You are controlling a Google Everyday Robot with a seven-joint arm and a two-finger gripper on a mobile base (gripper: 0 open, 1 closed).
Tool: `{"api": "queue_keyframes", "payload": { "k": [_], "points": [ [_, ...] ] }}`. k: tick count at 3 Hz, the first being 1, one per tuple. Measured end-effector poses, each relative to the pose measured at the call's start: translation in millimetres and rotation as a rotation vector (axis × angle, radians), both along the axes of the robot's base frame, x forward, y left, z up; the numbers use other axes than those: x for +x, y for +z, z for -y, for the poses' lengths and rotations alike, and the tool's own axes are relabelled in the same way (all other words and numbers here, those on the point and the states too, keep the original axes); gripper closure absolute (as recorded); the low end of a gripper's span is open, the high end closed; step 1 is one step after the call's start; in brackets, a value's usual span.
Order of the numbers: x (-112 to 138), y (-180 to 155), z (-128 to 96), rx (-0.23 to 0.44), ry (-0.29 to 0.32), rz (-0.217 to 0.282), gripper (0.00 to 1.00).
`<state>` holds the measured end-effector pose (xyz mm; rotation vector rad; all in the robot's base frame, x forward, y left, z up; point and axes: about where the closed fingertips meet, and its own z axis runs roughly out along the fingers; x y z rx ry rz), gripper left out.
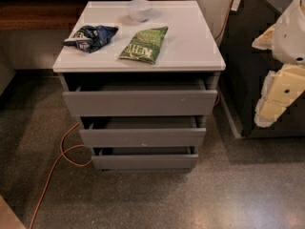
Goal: Open bottom drawer
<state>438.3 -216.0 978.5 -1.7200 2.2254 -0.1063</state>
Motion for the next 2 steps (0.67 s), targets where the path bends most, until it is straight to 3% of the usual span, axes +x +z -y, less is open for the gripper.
{"api": "queue_keyframes", "payload": {
  "k": [1,2],
  "points": [
    [0.0,0.0,0.0,0.000,0.000,0.000,0.00],
    [9.9,-31.0,-11.7,0.027,0.013,0.001,0.00]
  ]
}}
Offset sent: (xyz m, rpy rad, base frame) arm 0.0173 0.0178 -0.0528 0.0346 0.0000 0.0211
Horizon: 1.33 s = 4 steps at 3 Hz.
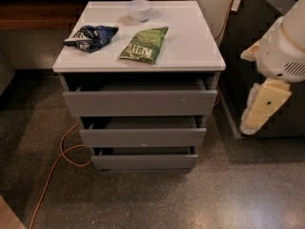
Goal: Open bottom drawer
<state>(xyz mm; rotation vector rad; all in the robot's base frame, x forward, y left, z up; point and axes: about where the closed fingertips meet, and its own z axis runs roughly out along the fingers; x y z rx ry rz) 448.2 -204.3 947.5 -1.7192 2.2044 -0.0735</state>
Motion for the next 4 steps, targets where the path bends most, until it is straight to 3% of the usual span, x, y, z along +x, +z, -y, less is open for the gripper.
{"api": "queue_keyframes", "payload": {
  "k": [2,3,4],
  "points": [
    [20.2,-59.9,-22.5,0.066,0.032,-0.006,0.00],
    [53.4,-114.4,-32.9,0.120,0.072,0.043,0.00],
    [53.4,-114.4,-32.9,0.120,0.072,0.043,0.00]
  ]
}}
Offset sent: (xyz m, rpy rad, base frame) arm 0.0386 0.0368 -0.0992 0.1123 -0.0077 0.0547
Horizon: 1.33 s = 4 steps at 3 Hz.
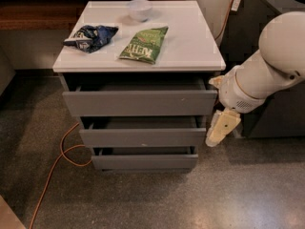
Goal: Open bottom drawer
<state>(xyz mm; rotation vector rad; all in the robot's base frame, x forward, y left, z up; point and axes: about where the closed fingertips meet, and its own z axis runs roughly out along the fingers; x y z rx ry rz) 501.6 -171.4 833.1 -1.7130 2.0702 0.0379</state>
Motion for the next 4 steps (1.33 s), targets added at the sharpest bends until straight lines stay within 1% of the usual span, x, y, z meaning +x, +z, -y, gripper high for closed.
{"api": "queue_keyframes", "payload": {
  "k": [1,2,3,4],
  "points": [
    [1.8,-8.1,-3.4,-0.021,-0.016,-0.015,0.00],
    [12.5,-53.4,-23.6,-0.021,0.005,-0.047,0.00],
    [19.2,-99.7,-50.2,0.000,0.038,-0.059,0.00],
    [21.1,-126.5,-65.6,0.016,0.056,-0.066,0.00]
  ]
}}
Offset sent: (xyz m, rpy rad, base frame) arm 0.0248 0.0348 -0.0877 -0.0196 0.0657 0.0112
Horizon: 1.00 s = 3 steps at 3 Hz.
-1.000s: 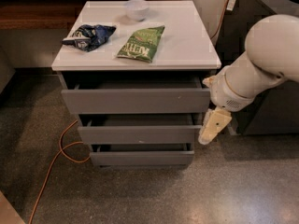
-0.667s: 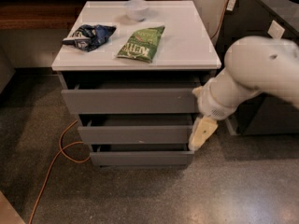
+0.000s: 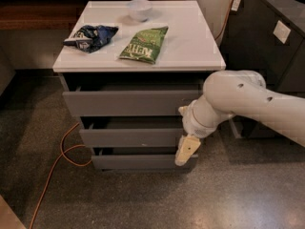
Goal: Open bottom drawer
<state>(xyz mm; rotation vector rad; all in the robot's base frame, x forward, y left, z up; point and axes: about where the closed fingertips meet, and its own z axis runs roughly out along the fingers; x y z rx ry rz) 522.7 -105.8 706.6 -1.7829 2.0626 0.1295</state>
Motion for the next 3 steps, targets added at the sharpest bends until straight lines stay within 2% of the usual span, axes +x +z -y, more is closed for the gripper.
{"api": "queue_keyframes", "payload": {
  "k": [2,3],
  "points": [
    [17.7,-65.9,-20.8,0.044,0.053,0.012,0.00],
    [31.1,-109.1,-32.3,0.056,0.105,0.021,0.00]
  ]
}}
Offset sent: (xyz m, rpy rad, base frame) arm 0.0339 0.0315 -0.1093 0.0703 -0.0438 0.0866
